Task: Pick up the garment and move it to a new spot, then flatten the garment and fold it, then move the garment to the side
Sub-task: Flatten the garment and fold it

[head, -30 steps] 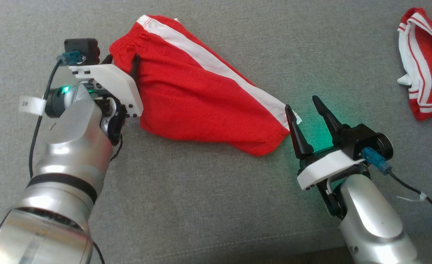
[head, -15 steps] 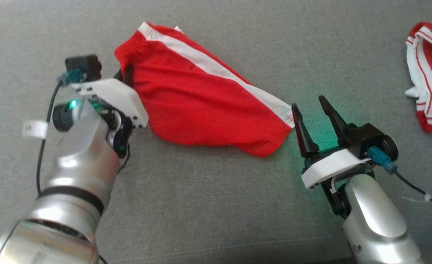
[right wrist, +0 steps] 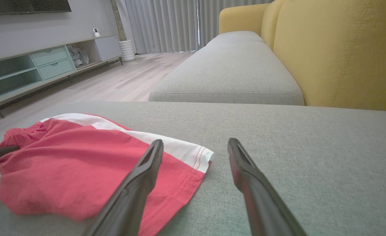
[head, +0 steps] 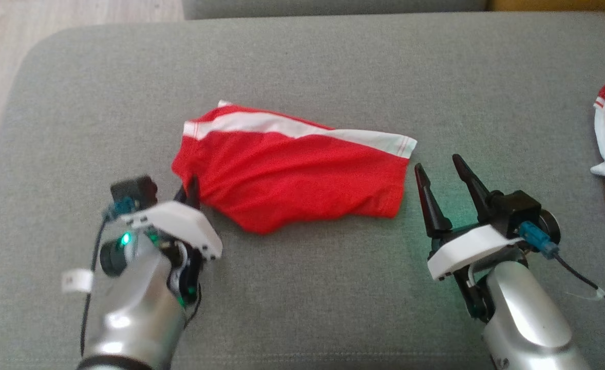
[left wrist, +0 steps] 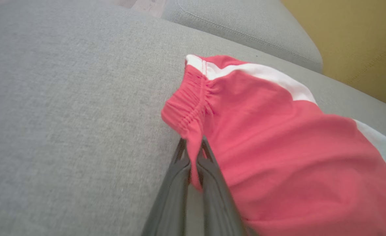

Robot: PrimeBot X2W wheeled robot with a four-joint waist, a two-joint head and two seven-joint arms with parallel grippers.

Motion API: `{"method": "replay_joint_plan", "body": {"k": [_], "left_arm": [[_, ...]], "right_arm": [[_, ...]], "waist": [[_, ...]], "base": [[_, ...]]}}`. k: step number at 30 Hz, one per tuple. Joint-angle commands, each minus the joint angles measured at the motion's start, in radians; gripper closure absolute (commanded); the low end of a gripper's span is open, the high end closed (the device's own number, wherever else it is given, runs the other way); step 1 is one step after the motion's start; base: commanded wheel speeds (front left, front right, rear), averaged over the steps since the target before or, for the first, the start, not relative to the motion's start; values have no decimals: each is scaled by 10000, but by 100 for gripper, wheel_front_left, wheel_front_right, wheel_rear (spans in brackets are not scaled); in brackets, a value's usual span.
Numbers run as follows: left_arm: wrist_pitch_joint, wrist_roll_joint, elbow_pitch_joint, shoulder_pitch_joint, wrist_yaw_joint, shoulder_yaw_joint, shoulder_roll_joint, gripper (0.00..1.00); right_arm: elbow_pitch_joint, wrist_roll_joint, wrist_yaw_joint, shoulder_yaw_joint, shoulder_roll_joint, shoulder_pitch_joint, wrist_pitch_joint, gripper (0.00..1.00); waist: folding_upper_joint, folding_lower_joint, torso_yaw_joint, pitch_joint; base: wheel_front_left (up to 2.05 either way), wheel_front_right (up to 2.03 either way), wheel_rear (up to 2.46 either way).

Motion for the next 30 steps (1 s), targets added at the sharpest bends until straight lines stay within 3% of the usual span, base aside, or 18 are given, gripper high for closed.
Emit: {"method": "replay_joint_plan", "body": {"k": [1, 7, 8, 9, 10, 15, 21, 30], "left_arm": [[-124, 166, -519, 120, 105, 358, 227, 100], [-124, 642, -1708, 1260, 500, 697, 196, 100], [-125, 872, -2007, 1470, 616, 763, 194, 63], [-125, 1092, -2326, 1693, 730, 870, 194, 18], [-125, 1552, -3019, 2134, 921, 1110, 208, 0], [-125, 2593, -4591, 3194, 1115, 1824, 291, 0], [-125, 3719, -5913, 4151, 1002, 2581, 304, 0], [-125, 4484, -6590, 4624, 775, 3220, 236, 0]], "right_arm": [[-203, 56, 65, 192, 112, 5, -109, 0], [-82, 88, 65, 224, 112, 131, -109, 0], [-60, 107, 65, 219, 112, 166, -109, 0], [-39, 150, 65, 208, 112, 214, -109, 0], [-76, 247, 65, 108, 112, 299, -109, 0], [-318, 359, 65, -251, 112, 490, -109, 0], [-461, 519, 65, -648, 112, 659, -109, 0], [-445, 656, 65, -647, 112, 641, -109, 0]], "waist": [[0, 0, 80, -151], [0, 0, 139, -361], [0, 0, 158, -416], [0, 0, 177, -464], [0, 0, 220, -515], [0, 0, 262, -638], [0, 0, 315, -636], [0, 0, 336, -390]], "base": [[0, 0, 0], [0, 0, 0], [0, 0, 0], [0, 0, 0], [0, 0, 0], [0, 0, 0], [0, 0, 0], [0, 0, 0]]}}
